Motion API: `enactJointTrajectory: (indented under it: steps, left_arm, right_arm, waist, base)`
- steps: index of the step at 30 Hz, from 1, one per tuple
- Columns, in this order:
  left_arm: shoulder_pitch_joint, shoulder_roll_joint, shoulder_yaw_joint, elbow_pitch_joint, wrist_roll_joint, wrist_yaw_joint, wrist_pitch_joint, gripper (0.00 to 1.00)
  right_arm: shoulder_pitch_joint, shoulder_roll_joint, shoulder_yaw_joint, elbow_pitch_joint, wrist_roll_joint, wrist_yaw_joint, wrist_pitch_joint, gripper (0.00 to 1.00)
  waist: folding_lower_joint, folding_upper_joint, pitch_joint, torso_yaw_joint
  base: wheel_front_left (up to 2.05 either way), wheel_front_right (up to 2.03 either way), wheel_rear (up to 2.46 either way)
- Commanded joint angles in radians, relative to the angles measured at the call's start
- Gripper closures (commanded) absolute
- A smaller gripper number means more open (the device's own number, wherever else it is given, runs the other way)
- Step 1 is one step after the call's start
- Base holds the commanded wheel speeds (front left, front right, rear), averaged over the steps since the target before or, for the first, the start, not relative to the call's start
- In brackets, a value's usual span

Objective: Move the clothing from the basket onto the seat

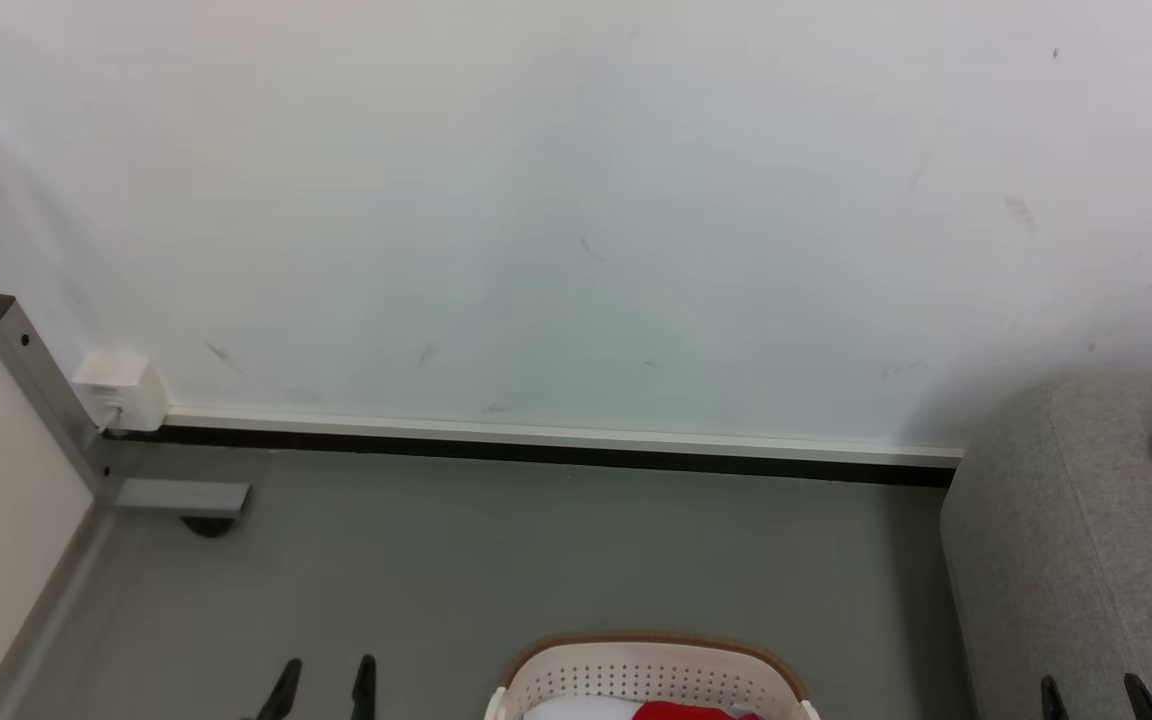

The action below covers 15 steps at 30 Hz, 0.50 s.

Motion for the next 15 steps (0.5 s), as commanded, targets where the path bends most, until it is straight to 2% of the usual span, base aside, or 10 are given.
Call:
enactJointTrajectory:
  steps: [1, 7, 15]
  left_arm:
    - [0.018, -0.009, 0.029, -0.002, 0.027, -0.018, -0.002, 0.00]
    - [0.023, -0.043, 0.104, 0.008, 0.088, -0.073, -0.002, 0.00]
    - [0.012, -0.068, 0.148, 0.016, 0.138, -0.112, -0.002, 0.00]
  right_arm:
    - [0.010, 0.002, -0.005, 0.005, 0.005, -0.003, 0.001, 0.00]
    - [0.005, 0.004, -0.004, 0.012, 0.011, -0.003, 0.001, 0.00]
    - [-0.008, 0.004, 0.005, 0.007, 0.013, -0.003, 0.001, 0.00]
  waist:
    - [0.0000, -0.0001, -0.002, -0.002]
    - [0.0000, -0.0001, -0.003, -0.010]
    - [0.0000, -0.0001, 0.007, -0.021]
  base:
    - [0.00, 0.00, 0.00]
    - [0.00, 0.00, 0.00]
    - [0.00, 0.00, 0.00]
